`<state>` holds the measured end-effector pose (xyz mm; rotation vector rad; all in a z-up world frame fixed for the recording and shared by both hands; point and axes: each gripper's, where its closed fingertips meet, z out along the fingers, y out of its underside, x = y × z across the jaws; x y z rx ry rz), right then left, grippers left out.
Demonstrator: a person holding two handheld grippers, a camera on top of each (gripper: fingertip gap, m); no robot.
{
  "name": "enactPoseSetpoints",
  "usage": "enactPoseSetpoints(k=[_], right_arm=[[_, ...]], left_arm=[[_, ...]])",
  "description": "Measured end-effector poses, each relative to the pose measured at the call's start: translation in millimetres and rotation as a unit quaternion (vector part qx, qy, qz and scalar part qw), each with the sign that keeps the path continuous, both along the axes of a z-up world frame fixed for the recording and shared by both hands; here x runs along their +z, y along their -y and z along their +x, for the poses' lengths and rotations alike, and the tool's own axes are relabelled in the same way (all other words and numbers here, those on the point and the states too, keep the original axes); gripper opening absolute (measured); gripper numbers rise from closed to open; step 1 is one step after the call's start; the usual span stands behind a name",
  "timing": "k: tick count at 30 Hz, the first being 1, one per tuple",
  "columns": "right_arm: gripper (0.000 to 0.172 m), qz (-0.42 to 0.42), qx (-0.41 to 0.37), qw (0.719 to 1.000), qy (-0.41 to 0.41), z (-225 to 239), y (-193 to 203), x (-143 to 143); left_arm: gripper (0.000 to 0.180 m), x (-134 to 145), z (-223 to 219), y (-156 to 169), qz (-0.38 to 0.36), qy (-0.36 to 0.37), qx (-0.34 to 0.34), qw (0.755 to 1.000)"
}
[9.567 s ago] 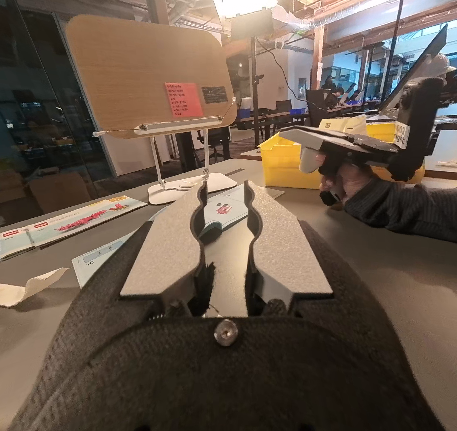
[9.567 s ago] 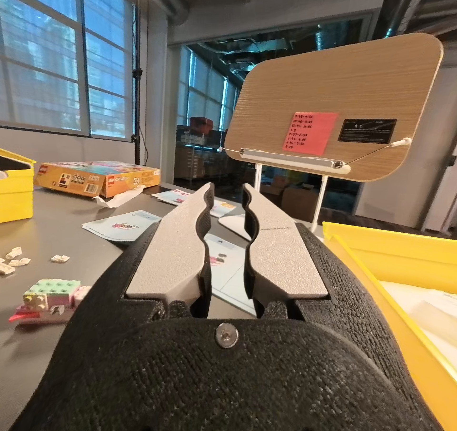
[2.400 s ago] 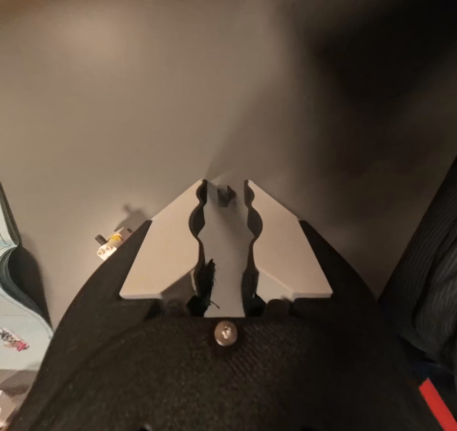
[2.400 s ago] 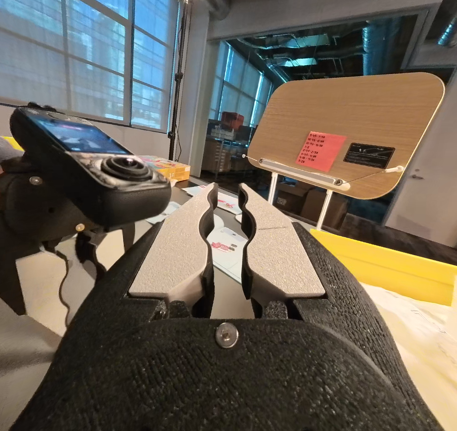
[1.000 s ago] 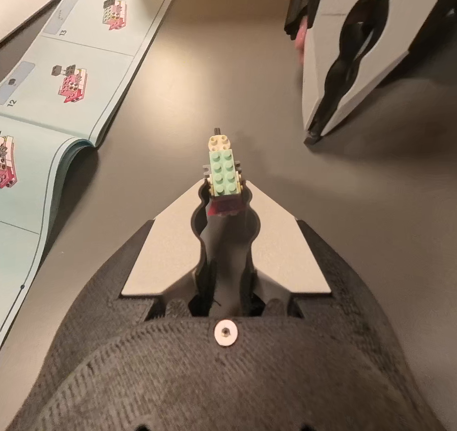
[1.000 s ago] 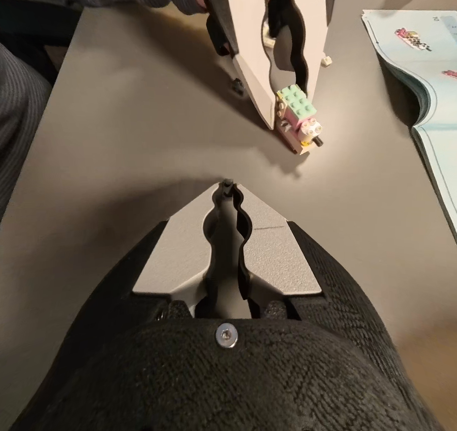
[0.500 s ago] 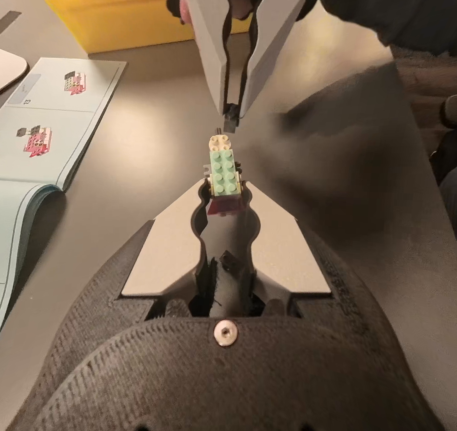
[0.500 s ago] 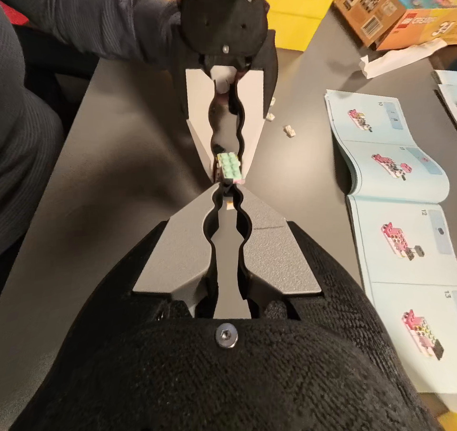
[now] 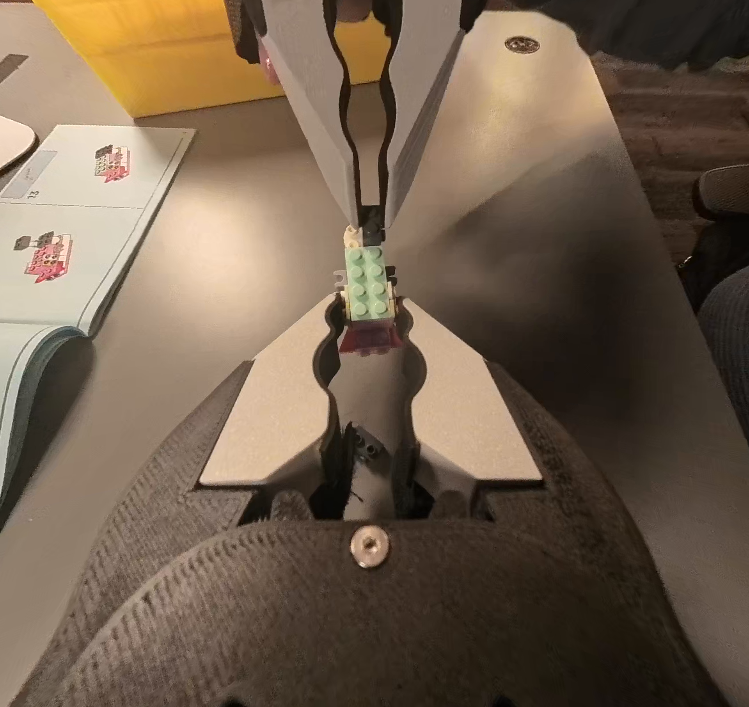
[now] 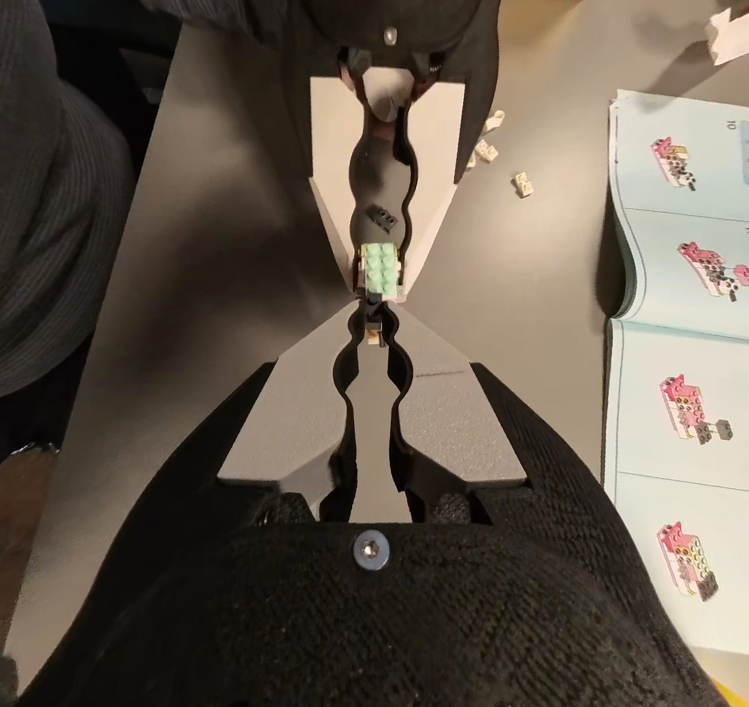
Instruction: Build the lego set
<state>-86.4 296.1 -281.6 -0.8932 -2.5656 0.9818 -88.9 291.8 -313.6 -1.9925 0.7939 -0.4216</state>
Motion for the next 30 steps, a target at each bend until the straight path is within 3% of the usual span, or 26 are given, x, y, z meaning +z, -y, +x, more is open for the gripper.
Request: enactPoseSetpoints(k=[30], right_arm=[[0.006, -0.006, 0.0, 1.0, 0.014, -6.9, -1.9, 11.0]], left_arm=[[0.025, 11.3, -3.7, -2.6, 0.023, 0.027, 0.01, 0.999]])
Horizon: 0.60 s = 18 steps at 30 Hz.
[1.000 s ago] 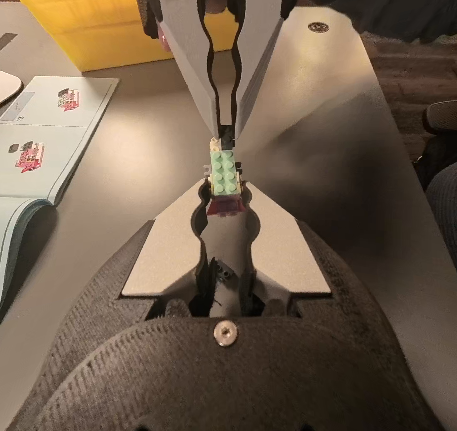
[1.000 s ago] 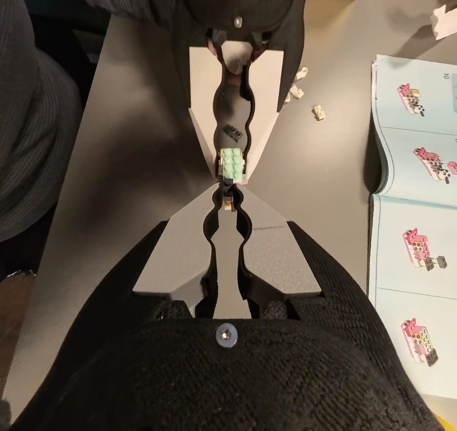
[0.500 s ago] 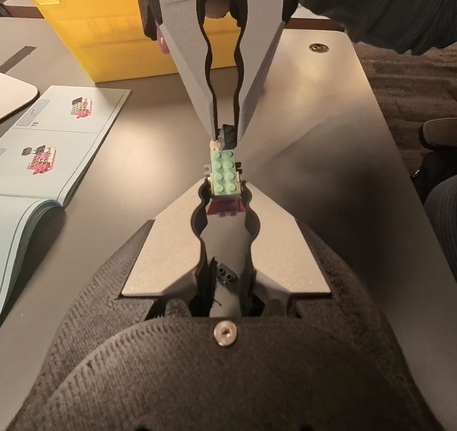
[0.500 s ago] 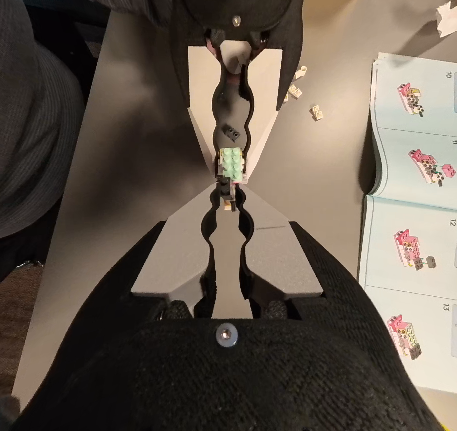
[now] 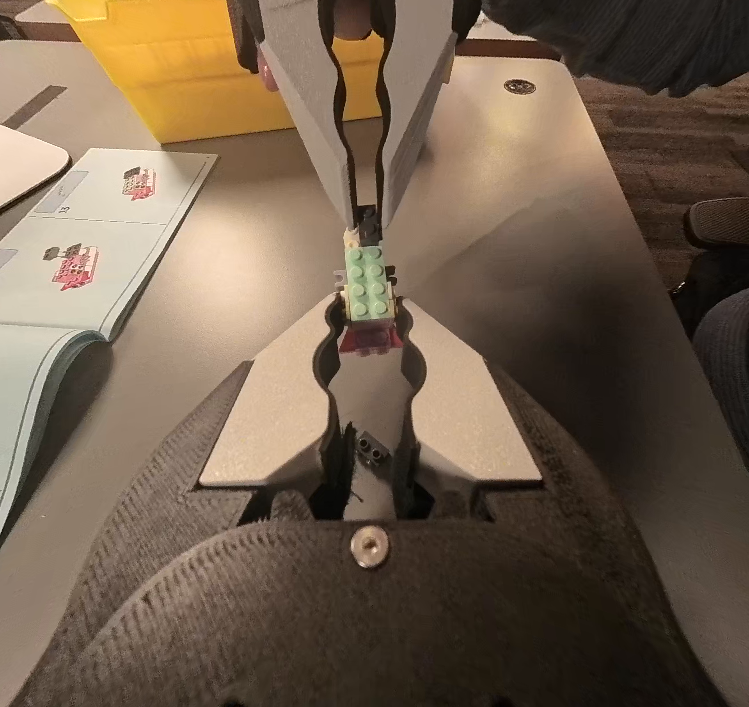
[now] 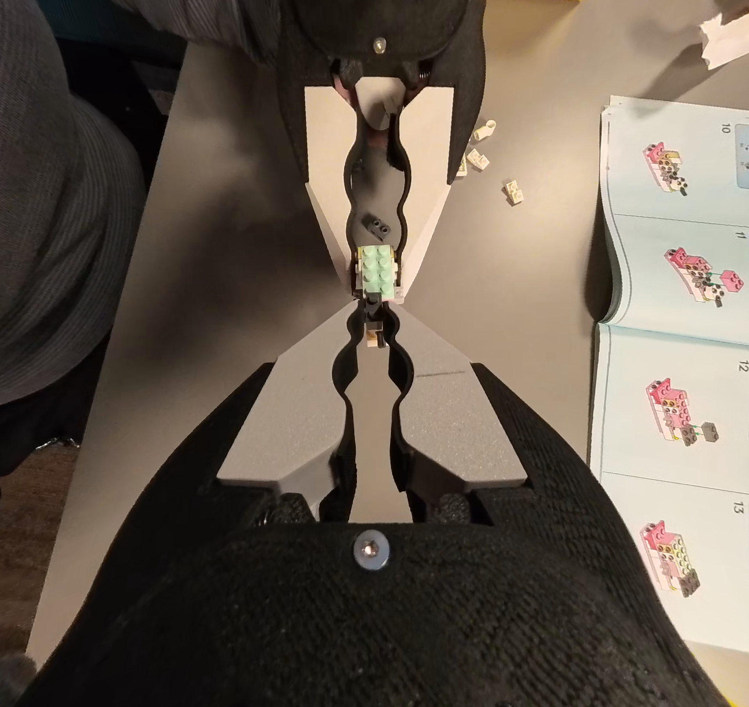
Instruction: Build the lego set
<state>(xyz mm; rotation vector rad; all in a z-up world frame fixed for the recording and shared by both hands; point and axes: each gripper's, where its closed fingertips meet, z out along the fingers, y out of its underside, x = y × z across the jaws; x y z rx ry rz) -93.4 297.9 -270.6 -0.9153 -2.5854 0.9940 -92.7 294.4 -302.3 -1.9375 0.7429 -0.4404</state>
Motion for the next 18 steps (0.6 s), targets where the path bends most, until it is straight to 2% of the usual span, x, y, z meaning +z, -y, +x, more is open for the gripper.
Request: enactPoseSetpoints(k=[18], right_arm=[[0.009, -0.016, -0.005, 1.0, -0.003, -2.4, 0.1, 4.0]], left_arm=[[0.025, 4.3, 1.4, 1.1, -0.015, 0.041, 0.0, 0.999]])
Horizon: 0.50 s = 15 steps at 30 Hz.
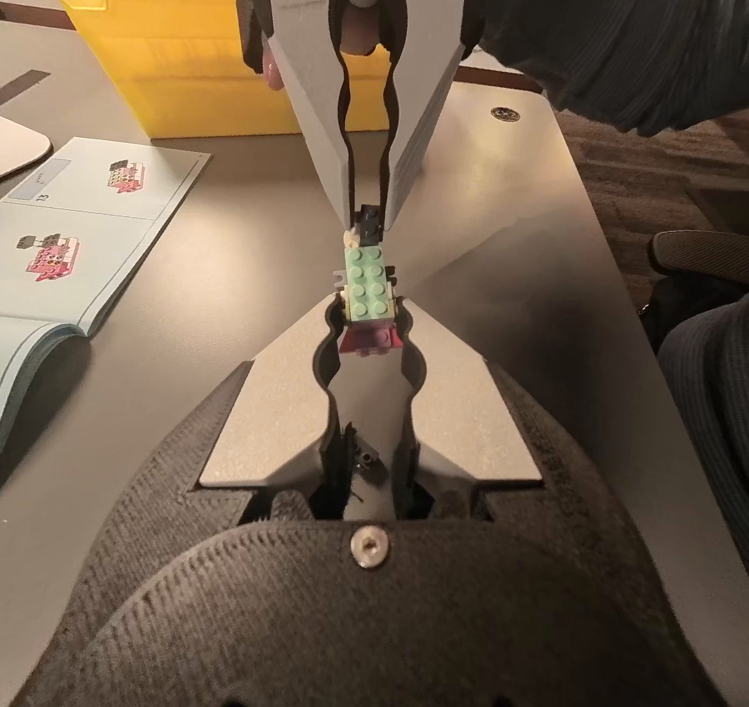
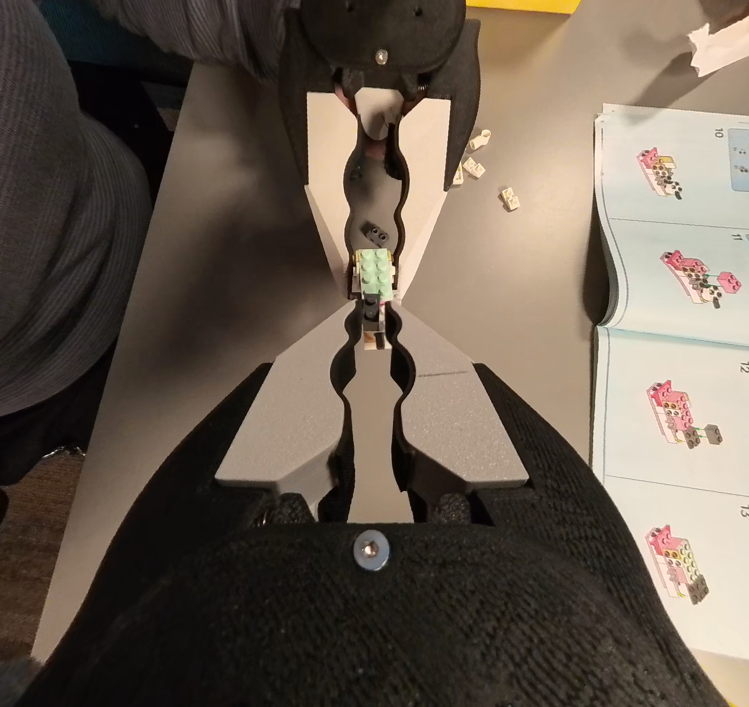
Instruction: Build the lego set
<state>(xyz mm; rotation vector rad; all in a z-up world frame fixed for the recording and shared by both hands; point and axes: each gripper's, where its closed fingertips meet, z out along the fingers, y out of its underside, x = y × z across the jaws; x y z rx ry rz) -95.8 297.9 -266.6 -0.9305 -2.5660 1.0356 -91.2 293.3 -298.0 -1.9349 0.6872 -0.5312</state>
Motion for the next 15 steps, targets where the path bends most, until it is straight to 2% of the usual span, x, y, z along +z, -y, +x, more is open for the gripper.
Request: enactPoseSetpoints(k=[15], right_arm=[[0.008, -0.035, -0.001, 0.999, -0.014, -1.5, 3.9, 14.4]], left_arm=[[0.024, 13.3, 1.3, 2.1, 0.009, 0.04, -0.004, 0.999]])
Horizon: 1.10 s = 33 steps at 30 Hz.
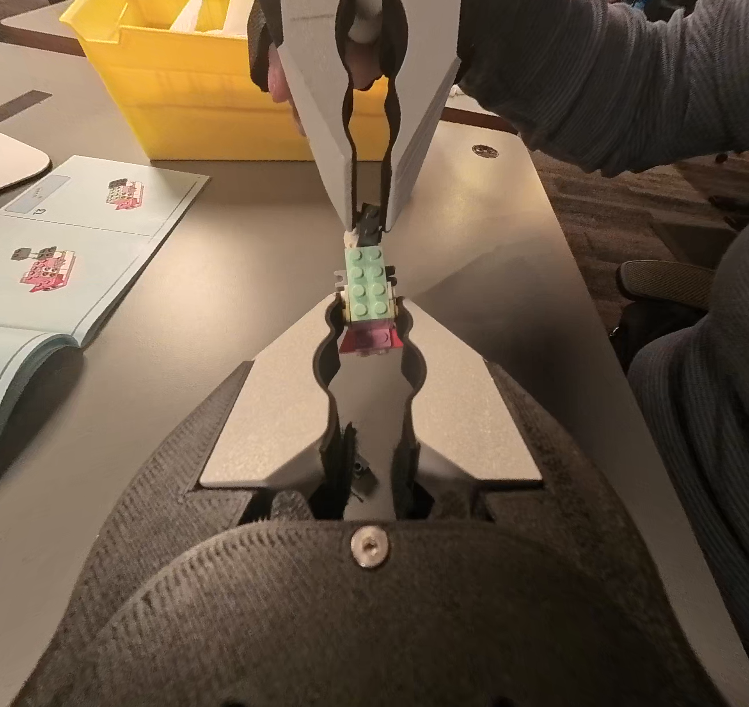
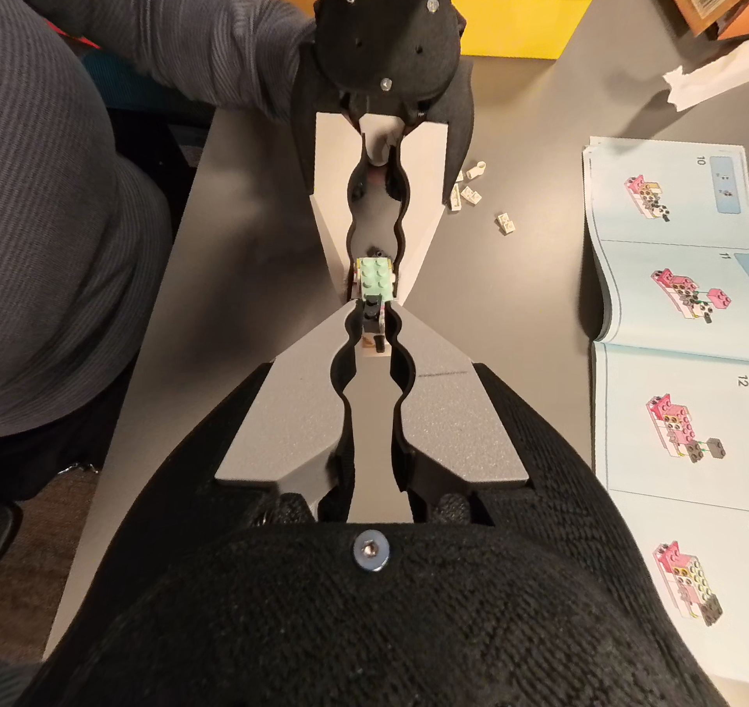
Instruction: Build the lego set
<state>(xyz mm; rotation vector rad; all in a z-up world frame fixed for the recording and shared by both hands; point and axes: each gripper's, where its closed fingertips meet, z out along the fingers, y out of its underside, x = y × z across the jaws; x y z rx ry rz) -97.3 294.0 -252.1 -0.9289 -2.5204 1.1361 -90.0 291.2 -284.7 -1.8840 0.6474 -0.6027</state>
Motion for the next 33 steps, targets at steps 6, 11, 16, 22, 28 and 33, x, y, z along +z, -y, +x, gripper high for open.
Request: enactPoseSetpoints(k=[6, 11, 16, 22, 28, 33], right_arm=[[0.006, -0.004, 0.006, 1.0, 0.002, 1.6, 2.0, 1.9], [0.006, -0.031, 0.025, 0.999, 0.027, 7.8, 7.8, 5.4], [0.006, -0.04, 0.039, 0.998, 0.042, 10.8, 11.1, 9.3], [0.006, -0.04, 0.042, 0.997, 0.044, 10.6, 12.1, 13.5], [0.006, -0.039, 0.044, 0.997, 0.042, 10.4, 12.0, 15.5], [0.006, -0.044, 0.037, 0.998, 0.035, 8.3, 10.0, 18.6]], left_arm=[[0.024, 1.8, 0.3, 0.6, 0.004, 0.001, -0.003, 1.0], [0.024, 5.6, 3.9, 3.9, 0.017, 0.001, -0.018, 1.0], [0.024, 9.5, 7.5, 6.5, 0.031, 0.002, -0.03, 0.999], [0.025, 13.9, 7.4, 7.2, 0.04, 0.013, -0.033, 0.999], [0.025, 13.6, 6.3, 6.2, 0.034, 0.017, -0.028, 0.999], [0.024, 14.5, 4.9, 6.1, 0.036, 0.016, -0.026, 0.999]])
